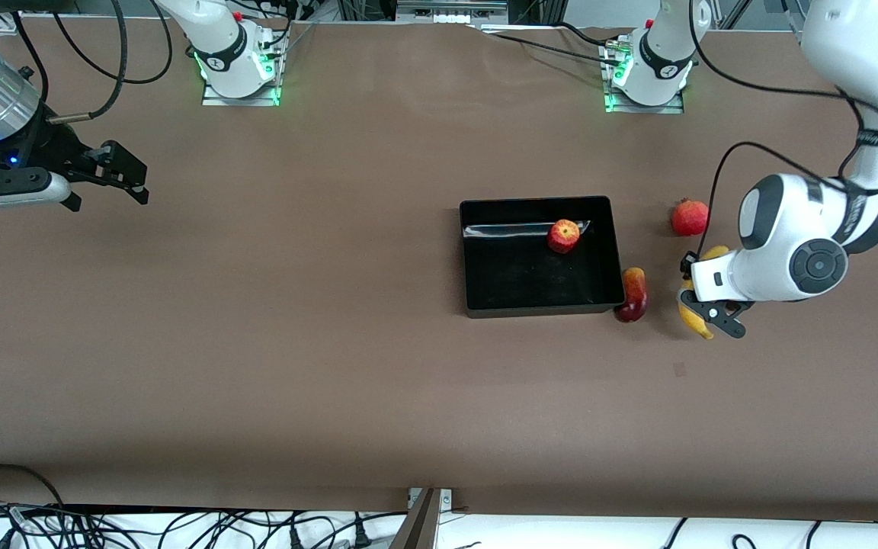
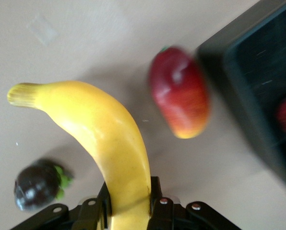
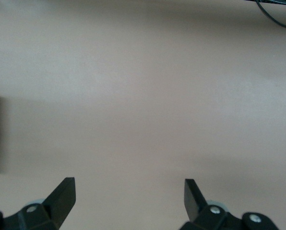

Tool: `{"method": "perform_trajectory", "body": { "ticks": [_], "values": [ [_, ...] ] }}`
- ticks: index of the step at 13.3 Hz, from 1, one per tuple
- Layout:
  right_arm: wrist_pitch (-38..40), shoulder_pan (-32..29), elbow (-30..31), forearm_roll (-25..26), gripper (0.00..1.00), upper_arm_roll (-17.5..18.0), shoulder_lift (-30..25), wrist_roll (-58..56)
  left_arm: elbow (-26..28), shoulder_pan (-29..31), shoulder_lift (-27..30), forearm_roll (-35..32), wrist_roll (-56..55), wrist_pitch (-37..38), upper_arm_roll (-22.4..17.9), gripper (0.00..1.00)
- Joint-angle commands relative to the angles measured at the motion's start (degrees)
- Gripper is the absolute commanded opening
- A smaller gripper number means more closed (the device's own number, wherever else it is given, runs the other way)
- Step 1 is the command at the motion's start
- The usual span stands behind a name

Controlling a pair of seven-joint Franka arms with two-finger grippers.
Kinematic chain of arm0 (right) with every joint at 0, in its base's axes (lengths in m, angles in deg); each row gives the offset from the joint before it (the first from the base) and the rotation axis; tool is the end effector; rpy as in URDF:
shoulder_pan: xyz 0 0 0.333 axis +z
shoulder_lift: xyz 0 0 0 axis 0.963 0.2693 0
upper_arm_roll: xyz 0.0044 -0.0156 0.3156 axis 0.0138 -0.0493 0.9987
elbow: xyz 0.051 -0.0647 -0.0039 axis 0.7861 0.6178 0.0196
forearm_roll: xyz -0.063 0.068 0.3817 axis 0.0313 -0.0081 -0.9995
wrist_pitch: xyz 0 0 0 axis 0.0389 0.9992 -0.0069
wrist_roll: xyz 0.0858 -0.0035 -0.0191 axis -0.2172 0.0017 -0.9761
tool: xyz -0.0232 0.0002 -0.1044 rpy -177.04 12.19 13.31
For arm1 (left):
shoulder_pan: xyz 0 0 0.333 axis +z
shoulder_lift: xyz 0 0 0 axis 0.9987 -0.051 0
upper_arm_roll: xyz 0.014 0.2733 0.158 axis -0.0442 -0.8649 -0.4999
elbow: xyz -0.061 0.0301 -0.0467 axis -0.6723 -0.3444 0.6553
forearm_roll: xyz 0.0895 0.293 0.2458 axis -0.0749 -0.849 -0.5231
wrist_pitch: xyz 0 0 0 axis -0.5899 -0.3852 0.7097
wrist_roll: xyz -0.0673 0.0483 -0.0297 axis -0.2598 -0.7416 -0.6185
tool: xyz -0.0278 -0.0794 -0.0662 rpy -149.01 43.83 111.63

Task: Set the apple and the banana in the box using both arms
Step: 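Carry the banana into the black box and open the left gripper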

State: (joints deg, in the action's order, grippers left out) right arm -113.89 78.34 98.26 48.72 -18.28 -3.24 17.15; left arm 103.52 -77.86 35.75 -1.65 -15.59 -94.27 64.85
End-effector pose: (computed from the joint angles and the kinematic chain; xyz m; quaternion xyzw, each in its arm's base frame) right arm 0.5617 0.0830 0.6090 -0.9972 -0.0546 -0.0495 0.0120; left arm 0.6161 -0.0476 0.3115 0.9551 -0.2587 -0.1440 0.0138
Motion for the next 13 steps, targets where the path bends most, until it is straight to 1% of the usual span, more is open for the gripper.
{"method": "perform_trajectory", "body": {
  "ticks": [1,2,3,4,5,7,8,9,11,13],
  "values": [
    [0.0,-0.7,-0.3,0.9,1.00,0.8,0.0,0.3,-3.9,-0.2,0.3,1.9,-17.2,6.9,8.7,0.00],
    [0.0,-0.7,-0.3,0.9,1.00,0.8,0.0,0.2,-3.9,-0.4,0.3,3.7,-23.9,6.6,11.4,0.00],
    [0.0,-0.7,-0.3,0.9,1.00,0.8,0.0,0.2,-3.9,-0.9,-0.2,3.7,-29.7,5.1,14.5,0.00],
    [0.0,-0.7,-0.3,0.9,1.00,0.8,0.0,0.2,-3.7,-2.6,-1.4,3.8,-33.7,2.4,16.0,0.01],
    [0.0,-0.7,-0.3,0.9,1.00,0.8,0.0,0.2,-3.4,-5.3,-2.2,3.9,-37.2,0.1,16.0,0.00],
    [0.0,-0.7,-0.3,0.8,1.00,0.8,0.0,0.2,-3.1,-11.1,-4.9,3.7,-48.3,-4.8,16.0,0.01],
    [0.0,-0.7,-0.3,0.8,1.00,0.8,0.0,0.2,-2.6,-13.1,-6.7,3.6,-52.2,-7.0,16.0,0.01],
    [0.0,-0.7,-0.3,0.8,1.00,0.8,0.0,0.2,-2.1,-14.6,-7.9,3.0,-53.7,-8.8,15.8,0.01],
    [0.0,-0.7,-0.3,0.8,1.00,0.8,0.0,0.1,-1.9,-14.7,-10.9,2.9,-53.7,-12.6,15.6,0.01],
    [0.0,-0.7,-0.3,0.8,1.00,0.8,0.0,0.2,-1.9,-15.1,-14.3,2.7,-53.7,-14.4,15.5,0.02]
  ]
}}
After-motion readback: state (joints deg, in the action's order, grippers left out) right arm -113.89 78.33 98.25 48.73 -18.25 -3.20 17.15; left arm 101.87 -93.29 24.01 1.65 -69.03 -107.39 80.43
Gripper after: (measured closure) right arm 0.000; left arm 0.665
